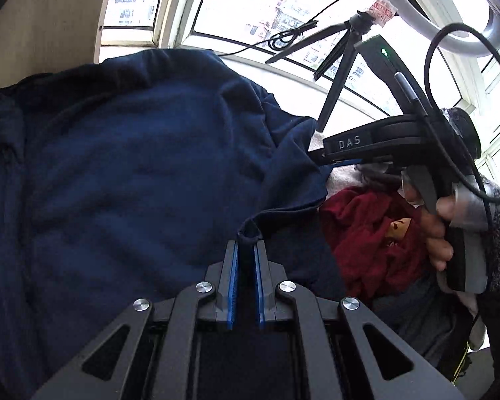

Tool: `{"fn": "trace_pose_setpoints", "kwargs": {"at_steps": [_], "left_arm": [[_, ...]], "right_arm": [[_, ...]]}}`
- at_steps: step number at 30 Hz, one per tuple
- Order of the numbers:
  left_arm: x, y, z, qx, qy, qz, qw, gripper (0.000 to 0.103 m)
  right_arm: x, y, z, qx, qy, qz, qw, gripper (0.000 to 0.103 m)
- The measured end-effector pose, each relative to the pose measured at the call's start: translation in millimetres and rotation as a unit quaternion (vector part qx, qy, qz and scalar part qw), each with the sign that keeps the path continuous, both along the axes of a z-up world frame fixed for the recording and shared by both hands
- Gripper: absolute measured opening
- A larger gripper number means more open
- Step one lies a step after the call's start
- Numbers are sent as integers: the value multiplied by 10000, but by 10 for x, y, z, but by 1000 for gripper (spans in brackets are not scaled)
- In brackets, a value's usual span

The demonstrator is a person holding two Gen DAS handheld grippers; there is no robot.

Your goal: Fold clothes

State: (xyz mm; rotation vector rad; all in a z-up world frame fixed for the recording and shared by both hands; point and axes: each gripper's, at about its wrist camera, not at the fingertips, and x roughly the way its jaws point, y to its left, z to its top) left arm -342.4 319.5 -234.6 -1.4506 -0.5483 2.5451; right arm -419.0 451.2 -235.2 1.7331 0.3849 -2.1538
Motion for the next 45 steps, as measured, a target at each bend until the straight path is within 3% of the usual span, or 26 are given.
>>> {"fn": "trace_pose_setpoints", "kwargs": {"at_steps": [1, 6, 10, 13, 15, 17, 20, 22, 23, 26, 31, 36, 39, 45], "left_arm": [[0, 8, -4, -1, -14, -20, 10000, 8], [18, 13, 9, 132, 7, -21, 9999, 8], [50, 26, 14, 345, 11, -29, 9994, 8], [79, 43, -16, 400, -30, -30, 9992, 8], [95, 9, -55, 511, -87, 65, 9986, 8], [106, -33, -97, 624, -155, 165, 9978, 8], [134, -75, -126, 506, -253, 208, 9982, 14], [178, -129, -117, 499, -275, 280, 9980, 19], [213, -169, -106, 568, -305, 361, 9973, 21], [342, -209, -51, 763, -328, 425, 9956, 22], [410, 124, -35, 1313, -479, -136, 9901, 27], [288, 288, -60, 1259, -479, -253, 9906, 27], [264, 294, -23, 1017, -363, -265, 9938, 28], [227, 290, -120, 1007, -448, -322, 9934, 28]], "right_arm": [[21, -20, 7, -20, 31, 73, 10000, 5], [36, 46, 218, -472, 170, -76, 9987, 4], [47, -28, 655, -845, 585, 0, 9947, 4], [4, -242, 876, -1203, 642, 168, 9905, 4], [-64, -461, 896, -1520, 511, 315, 9866, 4], [-137, -782, 804, -1948, -20, 764, 9779, 4], [-109, -828, 787, -1667, 100, 705, 9834, 16], [-77, -699, 801, -1453, 308, 607, 9870, 37], [-67, -568, 761, -1359, 270, 524, 9890, 39], [-87, -304, 587, -988, 167, 386, 9942, 39], [-311, -123, 312, -789, -61, 3, 9969, 39], [-507, -140, 299, -933, 115, -72, 9955, 39], [-560, -227, 329, -1168, -9, 58, 9931, 39], [-622, -436, 275, -881, 12, -188, 9959, 39]]}}
